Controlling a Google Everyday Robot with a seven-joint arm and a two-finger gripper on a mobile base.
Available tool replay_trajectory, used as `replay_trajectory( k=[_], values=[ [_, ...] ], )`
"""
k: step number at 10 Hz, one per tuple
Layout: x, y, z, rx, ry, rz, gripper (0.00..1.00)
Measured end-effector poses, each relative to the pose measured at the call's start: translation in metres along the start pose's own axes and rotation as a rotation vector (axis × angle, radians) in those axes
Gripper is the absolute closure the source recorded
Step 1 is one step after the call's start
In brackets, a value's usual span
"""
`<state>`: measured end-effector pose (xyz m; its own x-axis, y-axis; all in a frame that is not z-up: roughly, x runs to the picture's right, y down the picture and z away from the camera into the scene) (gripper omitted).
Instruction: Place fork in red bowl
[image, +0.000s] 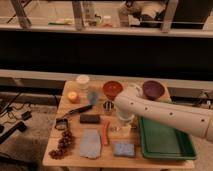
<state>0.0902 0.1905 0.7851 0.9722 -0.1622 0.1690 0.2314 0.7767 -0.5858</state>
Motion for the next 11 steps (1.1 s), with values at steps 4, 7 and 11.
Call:
replay_trajectory(
  k=[4,7,11],
  values=[
    [-0.003,-0.006,0.014,0.002,-0.006,0.001,0.2],
    [-0.003,-0.008,0.032,-0.008,-0.005,0.024,0.2],
    [0.008,-0.011,0.051,-0.021,0.008,0.082,0.2]
  ],
)
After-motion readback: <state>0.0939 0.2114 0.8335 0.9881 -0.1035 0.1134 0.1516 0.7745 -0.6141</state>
